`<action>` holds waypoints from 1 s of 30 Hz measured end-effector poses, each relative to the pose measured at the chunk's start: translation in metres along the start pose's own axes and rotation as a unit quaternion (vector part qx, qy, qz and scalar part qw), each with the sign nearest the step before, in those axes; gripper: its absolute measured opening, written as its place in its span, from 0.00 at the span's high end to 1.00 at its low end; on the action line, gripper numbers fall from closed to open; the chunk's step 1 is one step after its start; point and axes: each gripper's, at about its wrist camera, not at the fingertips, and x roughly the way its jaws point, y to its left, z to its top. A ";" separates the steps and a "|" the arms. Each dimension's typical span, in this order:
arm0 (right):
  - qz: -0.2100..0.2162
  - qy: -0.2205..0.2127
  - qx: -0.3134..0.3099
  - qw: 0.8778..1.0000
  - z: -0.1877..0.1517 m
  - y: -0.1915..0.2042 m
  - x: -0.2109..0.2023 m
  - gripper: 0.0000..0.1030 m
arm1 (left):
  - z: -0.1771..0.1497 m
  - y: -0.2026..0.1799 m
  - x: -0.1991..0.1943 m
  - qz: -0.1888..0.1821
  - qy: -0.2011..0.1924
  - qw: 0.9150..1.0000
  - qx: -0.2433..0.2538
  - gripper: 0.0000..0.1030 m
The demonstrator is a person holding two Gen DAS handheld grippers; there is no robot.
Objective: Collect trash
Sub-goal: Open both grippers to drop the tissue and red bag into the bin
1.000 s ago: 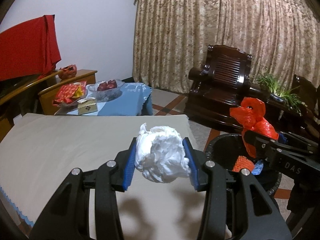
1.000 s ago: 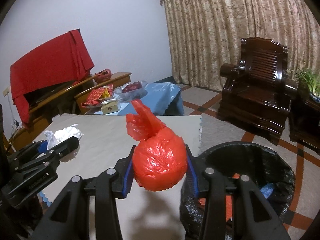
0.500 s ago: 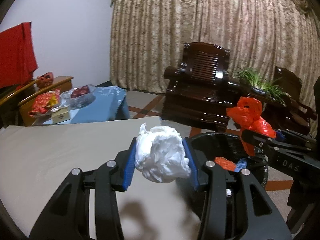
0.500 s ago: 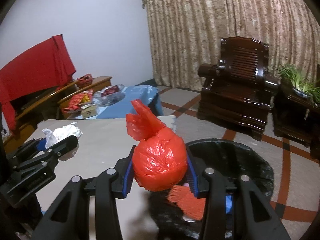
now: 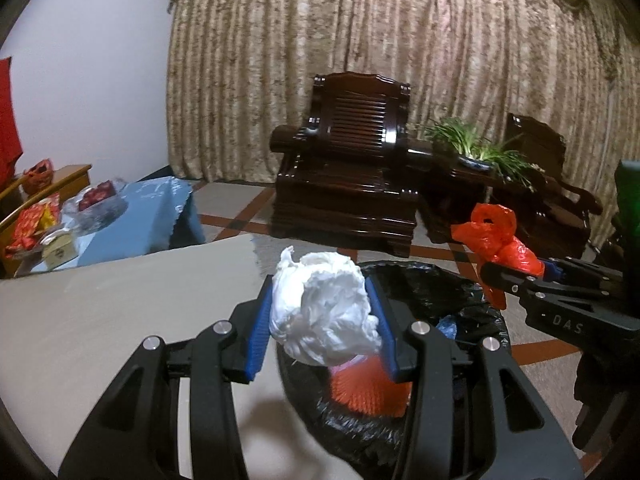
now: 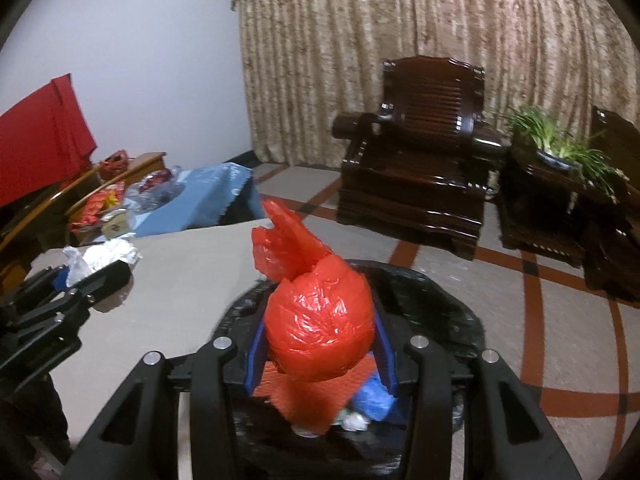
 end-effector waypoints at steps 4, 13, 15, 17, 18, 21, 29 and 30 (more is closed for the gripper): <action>-0.015 0.007 0.004 1.000 -0.002 -0.016 0.011 0.57 | 0.001 -0.015 0.023 -0.017 0.002 1.000 0.008 0.58; -0.029 0.032 0.003 0.999 -0.009 -0.038 0.038 0.53 | 0.001 -0.035 0.071 -0.065 0.021 0.998 0.010 0.53; -0.038 0.039 0.004 0.999 -0.014 -0.041 0.045 0.30 | 0.001 -0.036 0.080 -0.085 0.024 0.996 0.005 0.38; -0.043 0.045 0.011 0.998 -0.021 -0.046 0.049 0.24 | 0.000 -0.034 0.082 -0.086 0.018 0.996 0.010 0.26; -0.044 0.048 0.012 0.998 -0.022 -0.047 0.049 0.20 | -0.001 -0.033 0.082 -0.087 0.017 0.996 0.012 0.25; -0.048 0.047 0.014 0.998 -0.027 -0.046 0.047 0.06 | -0.003 -0.025 0.079 -0.080 0.015 0.997 0.012 0.17; -0.025 0.032 0.020 0.999 -0.018 -0.032 0.027 0.06 | -0.004 0.008 0.038 -0.025 0.017 1.000 0.007 0.06; -0.019 0.029 0.021 0.999 -0.016 -0.027 0.023 0.06 | -0.003 0.012 0.033 -0.018 0.017 1.000 0.005 0.06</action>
